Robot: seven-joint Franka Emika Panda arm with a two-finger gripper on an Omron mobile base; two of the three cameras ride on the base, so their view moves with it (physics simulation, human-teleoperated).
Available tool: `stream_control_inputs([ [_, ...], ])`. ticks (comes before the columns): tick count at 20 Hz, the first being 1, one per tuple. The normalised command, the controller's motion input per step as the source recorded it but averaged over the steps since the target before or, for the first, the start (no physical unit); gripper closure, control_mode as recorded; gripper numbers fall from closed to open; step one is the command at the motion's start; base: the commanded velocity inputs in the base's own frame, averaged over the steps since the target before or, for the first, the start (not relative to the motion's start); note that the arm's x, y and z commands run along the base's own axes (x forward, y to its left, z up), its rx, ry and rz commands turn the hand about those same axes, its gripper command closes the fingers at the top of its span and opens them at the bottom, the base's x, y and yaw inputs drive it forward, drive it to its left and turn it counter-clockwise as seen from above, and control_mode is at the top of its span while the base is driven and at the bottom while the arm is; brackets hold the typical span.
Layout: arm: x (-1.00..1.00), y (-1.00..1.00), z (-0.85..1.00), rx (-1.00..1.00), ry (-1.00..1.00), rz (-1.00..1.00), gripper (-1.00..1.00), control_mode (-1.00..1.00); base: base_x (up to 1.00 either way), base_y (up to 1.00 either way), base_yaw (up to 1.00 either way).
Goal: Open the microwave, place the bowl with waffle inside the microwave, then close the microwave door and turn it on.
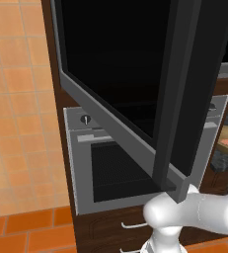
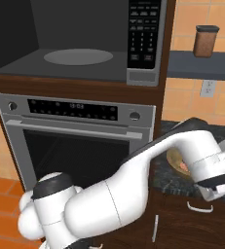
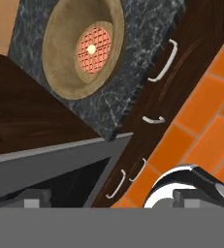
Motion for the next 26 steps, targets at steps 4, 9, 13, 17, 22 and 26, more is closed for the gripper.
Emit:
stream_control_inputs([
  [4, 0.49, -0.07, -0.41, 0.08, 0.05, 0.0, -1.0, -1.0, 0.0, 0.0, 0.0],
  [9, 0.42, 0.0, -0.52, 0.06, 0.11, 0.0, -1.0, -1.0, 0.0, 0.0, 0.0],
  [13, 0.16, 0.0, -0.66, 0.04, 0.11, -0.03, -1.0, -1.0, 0.0, 0.0, 0.0],
  [17, 0.02, -0.03, -0.58, 0.06, 0.0, -0.04, -1.0, -1.0, 0.0, 0.0, 0.0],
  [22, 0.0, -0.19, -0.22, 0.12, -0.03, -0.12, -1.0, -1.0, 0.0, 0.0, 0.0],
  [26, 0.08, -0.07, -0.09, 0.1, -0.02, -0.25, -1.0, -1.0, 0.0, 0.0, 0.0],
])
